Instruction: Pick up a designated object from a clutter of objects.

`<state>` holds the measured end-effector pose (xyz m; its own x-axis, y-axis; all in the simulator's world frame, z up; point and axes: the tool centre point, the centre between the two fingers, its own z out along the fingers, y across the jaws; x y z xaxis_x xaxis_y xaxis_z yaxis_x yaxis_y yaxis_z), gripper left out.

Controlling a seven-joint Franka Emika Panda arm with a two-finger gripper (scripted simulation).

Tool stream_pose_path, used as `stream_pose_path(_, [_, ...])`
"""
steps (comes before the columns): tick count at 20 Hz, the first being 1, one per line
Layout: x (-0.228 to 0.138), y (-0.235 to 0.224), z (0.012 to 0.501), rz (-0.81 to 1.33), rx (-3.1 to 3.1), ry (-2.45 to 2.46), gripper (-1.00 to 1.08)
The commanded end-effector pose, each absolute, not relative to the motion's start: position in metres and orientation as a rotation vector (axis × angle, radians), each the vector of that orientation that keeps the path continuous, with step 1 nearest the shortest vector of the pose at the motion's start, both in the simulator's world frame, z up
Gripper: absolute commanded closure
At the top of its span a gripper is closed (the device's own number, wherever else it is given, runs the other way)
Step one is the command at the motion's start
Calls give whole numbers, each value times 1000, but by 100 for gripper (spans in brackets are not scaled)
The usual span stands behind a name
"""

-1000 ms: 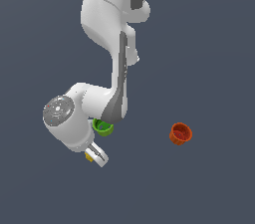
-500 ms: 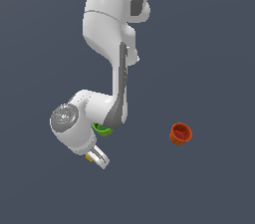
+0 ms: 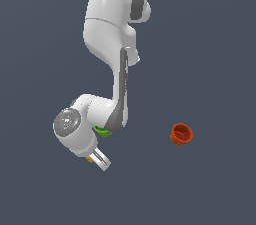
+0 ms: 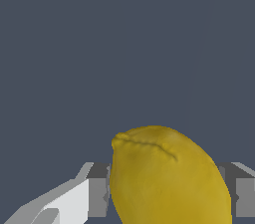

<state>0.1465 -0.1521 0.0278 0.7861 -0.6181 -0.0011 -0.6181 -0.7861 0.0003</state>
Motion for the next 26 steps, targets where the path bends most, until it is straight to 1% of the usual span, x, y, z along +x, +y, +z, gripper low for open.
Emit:
stream_pose_path(1, [147, -152, 28, 0, -2969, 1028, 108])
stream_pose_path(15, [142, -148, 34, 1, -2969, 1027, 108])
stream_pose_path(21, [131, -139, 51, 2, -2968, 1027, 108])
stream_pose_path(26, [116, -126, 74, 2, -2968, 1027, 108])
